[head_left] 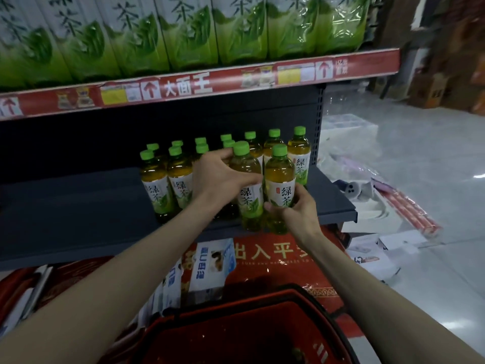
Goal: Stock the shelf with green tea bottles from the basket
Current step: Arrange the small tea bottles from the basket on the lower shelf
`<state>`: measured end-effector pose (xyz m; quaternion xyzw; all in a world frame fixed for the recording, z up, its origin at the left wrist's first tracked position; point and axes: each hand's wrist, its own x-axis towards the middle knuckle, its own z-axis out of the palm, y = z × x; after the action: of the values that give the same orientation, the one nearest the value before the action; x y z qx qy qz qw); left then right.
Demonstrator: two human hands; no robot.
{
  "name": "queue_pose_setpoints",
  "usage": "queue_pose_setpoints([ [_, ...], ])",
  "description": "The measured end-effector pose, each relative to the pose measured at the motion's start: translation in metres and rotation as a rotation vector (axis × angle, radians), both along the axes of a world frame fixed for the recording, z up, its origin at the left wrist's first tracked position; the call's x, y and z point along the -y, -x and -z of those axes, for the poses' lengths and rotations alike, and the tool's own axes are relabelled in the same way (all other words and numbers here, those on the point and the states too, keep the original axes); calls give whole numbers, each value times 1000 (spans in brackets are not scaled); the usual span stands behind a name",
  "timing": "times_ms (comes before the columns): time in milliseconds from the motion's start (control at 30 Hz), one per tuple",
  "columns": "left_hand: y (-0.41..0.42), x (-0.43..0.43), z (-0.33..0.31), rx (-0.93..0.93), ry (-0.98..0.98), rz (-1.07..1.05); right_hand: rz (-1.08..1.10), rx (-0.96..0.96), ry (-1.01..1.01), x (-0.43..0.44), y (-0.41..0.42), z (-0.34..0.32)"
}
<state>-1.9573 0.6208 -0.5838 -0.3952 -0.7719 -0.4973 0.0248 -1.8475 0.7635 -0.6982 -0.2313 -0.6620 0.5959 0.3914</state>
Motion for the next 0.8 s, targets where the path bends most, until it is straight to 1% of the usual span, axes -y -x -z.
queue_pose_setpoints([
  [133,-1,-29,5,-30,-12,-45,64,-22,-12,-16,9,0],
  [300,7,-58,13,-62,-4,-98,86,11,-13,-35,15,6],
  [467,4,-81,15,-74,80,-196,95,30,-21,-51,19,11],
  [667,7,-83,31,-115,106,-160,54,80,-77,-58,21,16],
  [800,10,-86,37,-208,101,-165,49,101,-91,-58,22,19],
])
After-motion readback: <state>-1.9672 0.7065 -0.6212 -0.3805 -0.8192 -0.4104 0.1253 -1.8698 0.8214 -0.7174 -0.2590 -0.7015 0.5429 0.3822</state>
